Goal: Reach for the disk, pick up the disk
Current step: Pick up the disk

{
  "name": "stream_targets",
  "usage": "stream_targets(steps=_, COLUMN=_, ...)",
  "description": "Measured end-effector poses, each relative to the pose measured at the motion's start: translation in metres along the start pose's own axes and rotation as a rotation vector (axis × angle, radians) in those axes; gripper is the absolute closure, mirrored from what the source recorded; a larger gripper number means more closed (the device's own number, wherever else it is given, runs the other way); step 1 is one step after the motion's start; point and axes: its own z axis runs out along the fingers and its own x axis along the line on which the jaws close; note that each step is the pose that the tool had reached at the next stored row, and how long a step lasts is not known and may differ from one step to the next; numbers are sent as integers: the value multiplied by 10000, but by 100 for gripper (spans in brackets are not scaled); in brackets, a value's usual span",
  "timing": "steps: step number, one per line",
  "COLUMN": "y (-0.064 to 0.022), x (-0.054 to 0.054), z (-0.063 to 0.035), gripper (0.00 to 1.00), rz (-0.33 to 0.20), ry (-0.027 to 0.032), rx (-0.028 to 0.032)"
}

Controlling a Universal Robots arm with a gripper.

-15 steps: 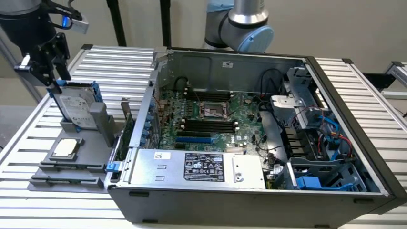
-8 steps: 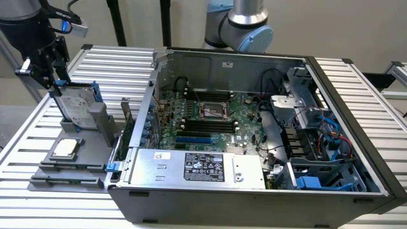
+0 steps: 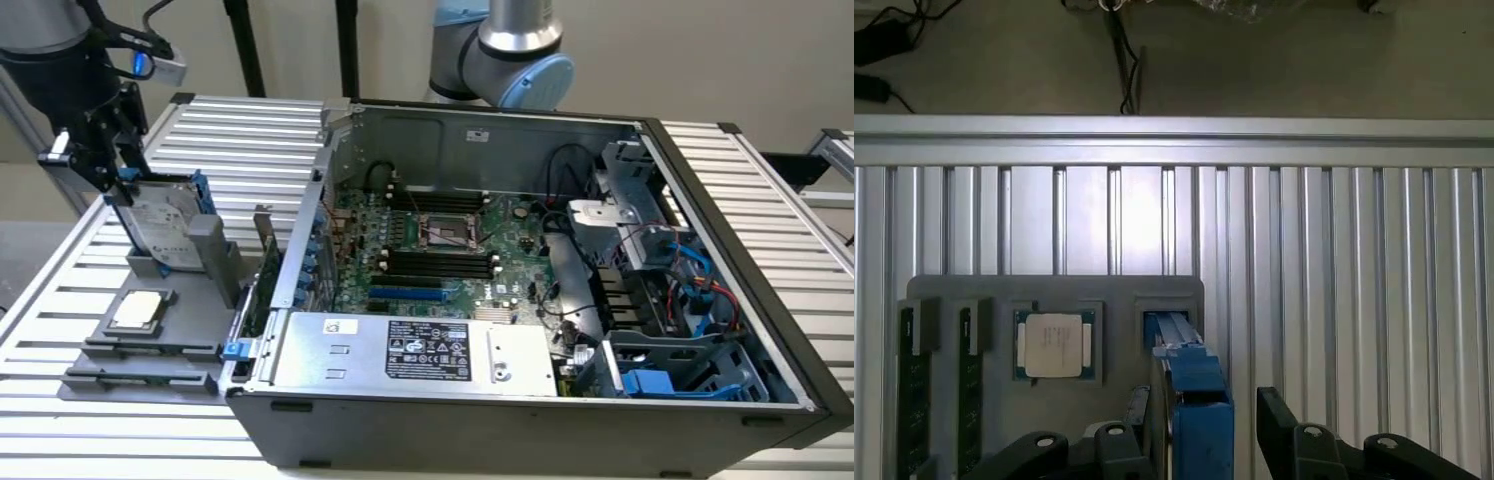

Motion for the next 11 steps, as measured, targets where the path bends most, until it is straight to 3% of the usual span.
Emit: stream_targets(steps=11, y=20, x=17, z=61, gripper=46, rz=-58, ry=-248, rx=-7)
